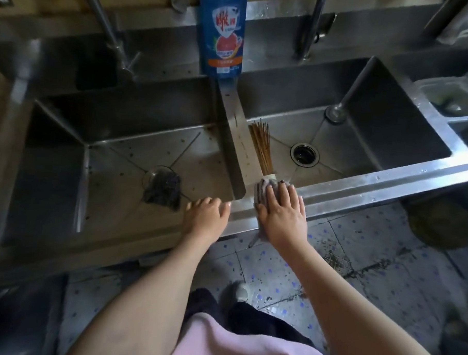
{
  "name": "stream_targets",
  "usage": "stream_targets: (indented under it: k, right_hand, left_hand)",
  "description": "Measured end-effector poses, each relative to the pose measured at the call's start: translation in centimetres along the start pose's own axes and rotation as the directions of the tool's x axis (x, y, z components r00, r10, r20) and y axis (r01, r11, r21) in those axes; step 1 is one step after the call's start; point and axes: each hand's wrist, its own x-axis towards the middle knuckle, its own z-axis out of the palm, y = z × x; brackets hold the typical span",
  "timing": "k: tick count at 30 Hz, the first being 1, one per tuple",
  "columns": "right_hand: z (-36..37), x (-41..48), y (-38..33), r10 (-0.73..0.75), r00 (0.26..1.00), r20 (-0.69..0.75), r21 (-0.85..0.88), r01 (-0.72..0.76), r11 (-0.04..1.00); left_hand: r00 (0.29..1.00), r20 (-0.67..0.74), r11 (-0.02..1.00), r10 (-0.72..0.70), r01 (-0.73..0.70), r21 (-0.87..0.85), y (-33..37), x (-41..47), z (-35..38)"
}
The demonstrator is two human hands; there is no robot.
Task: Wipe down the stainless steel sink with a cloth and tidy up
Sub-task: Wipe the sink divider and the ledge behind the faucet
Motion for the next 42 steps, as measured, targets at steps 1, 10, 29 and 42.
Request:
stream_targets:
  k: [1, 10, 29, 42]
  right_hand:
    - [0.0, 0.0, 0.0, -0.007, 1.0, -0.004, 0.007, 0.007, 1.0]
    - [0.6, -1.6, -3.6, -0.176, 0.984, -0.026, 0.1, 0.178, 0.979]
    - [0.4, -1.5, -1.2, -0.148, 0.988, 0.032, 0.023, 0.148, 0.989]
    - [-0.6, 4.5, -0.8, -0.226, 0.964, 0.137, 0.072, 0.218, 0.973]
  left_hand:
    - [1.0, -0.008, 1.0, -0.003, 0.003, 0.004, 0.1, 0.0, 0.0]
    - [0.998, -0.058, 0.999, -0.034, 0.035, 0.021, 0.4, -0.1, -0.1]
    - [0.995, -0.093, 0.999, -0.032, 0.031, -0.011, 0.0, 0.1, 0.6]
    - [0.996, -0.092, 1.0, -0.008, 0.009, 0.004, 0.1, -0.2, 0.3]
